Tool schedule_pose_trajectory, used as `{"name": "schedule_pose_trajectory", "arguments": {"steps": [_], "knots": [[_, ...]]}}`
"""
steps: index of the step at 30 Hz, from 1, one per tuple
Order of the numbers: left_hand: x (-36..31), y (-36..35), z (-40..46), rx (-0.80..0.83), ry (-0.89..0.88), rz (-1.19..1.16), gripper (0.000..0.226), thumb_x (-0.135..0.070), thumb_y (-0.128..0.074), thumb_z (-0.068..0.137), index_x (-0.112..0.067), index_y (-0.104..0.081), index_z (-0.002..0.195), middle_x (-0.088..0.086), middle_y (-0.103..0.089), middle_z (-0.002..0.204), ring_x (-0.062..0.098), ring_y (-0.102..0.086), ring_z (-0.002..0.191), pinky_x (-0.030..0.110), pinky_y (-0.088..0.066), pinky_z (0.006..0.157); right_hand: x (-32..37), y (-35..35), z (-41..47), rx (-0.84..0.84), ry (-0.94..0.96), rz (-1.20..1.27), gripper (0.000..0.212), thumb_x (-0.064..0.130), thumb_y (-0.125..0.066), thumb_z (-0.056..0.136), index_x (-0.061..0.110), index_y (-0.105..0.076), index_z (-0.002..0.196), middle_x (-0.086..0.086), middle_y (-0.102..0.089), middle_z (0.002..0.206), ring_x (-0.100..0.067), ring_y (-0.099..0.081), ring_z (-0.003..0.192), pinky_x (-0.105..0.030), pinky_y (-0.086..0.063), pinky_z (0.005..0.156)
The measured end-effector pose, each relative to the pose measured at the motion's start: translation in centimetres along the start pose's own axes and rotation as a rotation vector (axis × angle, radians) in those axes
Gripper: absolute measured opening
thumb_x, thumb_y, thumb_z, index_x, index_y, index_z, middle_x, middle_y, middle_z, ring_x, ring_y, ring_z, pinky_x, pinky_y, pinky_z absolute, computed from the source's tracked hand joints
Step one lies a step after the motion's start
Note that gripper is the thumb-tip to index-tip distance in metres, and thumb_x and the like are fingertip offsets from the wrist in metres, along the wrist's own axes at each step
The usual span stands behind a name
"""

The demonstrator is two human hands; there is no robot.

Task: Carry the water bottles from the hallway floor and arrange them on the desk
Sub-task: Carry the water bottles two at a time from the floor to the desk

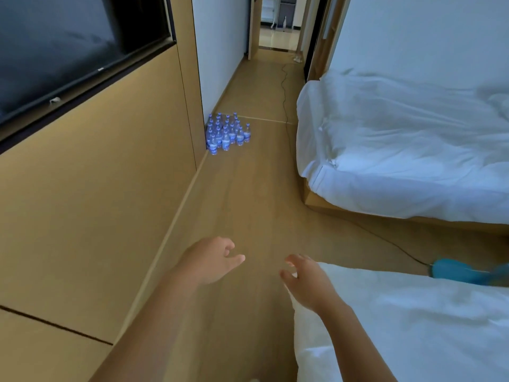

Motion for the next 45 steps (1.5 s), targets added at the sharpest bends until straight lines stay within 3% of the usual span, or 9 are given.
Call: {"name": "schedule_pose_trajectory", "arguments": {"steps": [8, 18, 23, 34, 41, 45], "knots": [[-1.2, 4.4, 12.4, -0.006, 0.028, -0.017, 0.048, -0.052, -0.057, 0.085, -0.021, -0.058, 0.123, -0.004, -0.062, 0.122, 0.013, -0.059, 0.109, 0.027, -0.045, 0.092, -0.6, 3.1, 13.9, 0.049, 0.024, -0.027, 0.041, 0.037, -0.048, 0.094, 0.019, -0.05, 0.131, 0.002, -0.053, 0.128, -0.014, -0.051, 0.114, -0.028, -0.044, 0.092], [-0.6, 12.9, 32.4, 0.02, -0.012, 0.032, 0.043, -0.052, -0.054, 0.087, -0.017, -0.059, 0.111, 0.0, -0.063, 0.113, 0.019, -0.058, 0.101, 0.025, -0.038, 0.073, 2.7, 5.7, 35.2, 0.052, 0.007, -0.044, 0.041, 0.039, -0.048, 0.094, 0.019, -0.051, 0.129, 0.003, -0.054, 0.127, -0.013, -0.052, 0.112, -0.026, -0.044, 0.09], [-0.2, 19.6, 41.9, -0.004, -0.017, 0.026, 0.047, -0.053, -0.055, 0.086, -0.023, -0.056, 0.123, -0.007, -0.06, 0.118, 0.014, -0.057, 0.105, 0.027, -0.045, 0.086, 5.4, 7.5, 45.1, 0.029, -0.002, -0.001, 0.04, 0.039, -0.049, 0.093, 0.019, -0.052, 0.128, 0.004, -0.054, 0.127, -0.012, -0.052, 0.111, -0.026, -0.043, 0.091], [-0.8, 23.6, 59.9, 0.052, 0.003, 0.045, 0.047, -0.054, -0.055, 0.085, -0.023, -0.058, 0.12, -0.008, -0.06, 0.116, 0.014, -0.057, 0.103, 0.029, -0.046, 0.086, 3.9, 9.8, 63.4, 0.064, -0.035, 0.018, 0.041, 0.039, -0.049, 0.093, 0.019, -0.051, 0.129, 0.003, -0.055, 0.127, -0.012, -0.053, 0.111, -0.024, -0.044, 0.088], [-4.8, 26.8, 74.8, 0.064, 0.044, 0.029, 0.049, -0.054, -0.054, 0.086, -0.023, -0.056, 0.124, -0.007, -0.058, 0.123, 0.013, -0.055, 0.109, 0.027, -0.044, 0.087, 0.7, 14.2, 79.0, 0.083, -0.019, 0.012, 0.04, 0.039, -0.05, 0.092, 0.018, -0.054, 0.126, 0.002, -0.057, 0.122, -0.014, -0.055, 0.105, -0.023, -0.042, 0.081], [-7.4, 29.2, 82.1, 0.056, 0.078, -0.008, 0.049, -0.053, -0.055, 0.087, -0.022, -0.056, 0.124, -0.006, -0.059, 0.122, 0.014, -0.056, 0.109, 0.03, -0.045, 0.092, -0.3, 17.6, 87.6, 0.095, -0.006, -0.004, 0.04, 0.038, -0.05, 0.092, 0.017, -0.055, 0.125, -0.001, -0.058, 0.121, -0.017, -0.055, 0.106, -0.026, -0.044, 0.085]]}}
Point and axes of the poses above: each hand's wrist, its own z-axis towards the middle knuckle, its own y-axis out of the back of the hand, x = y × z, the point moved 8 cm from there along z, towards the middle knuckle
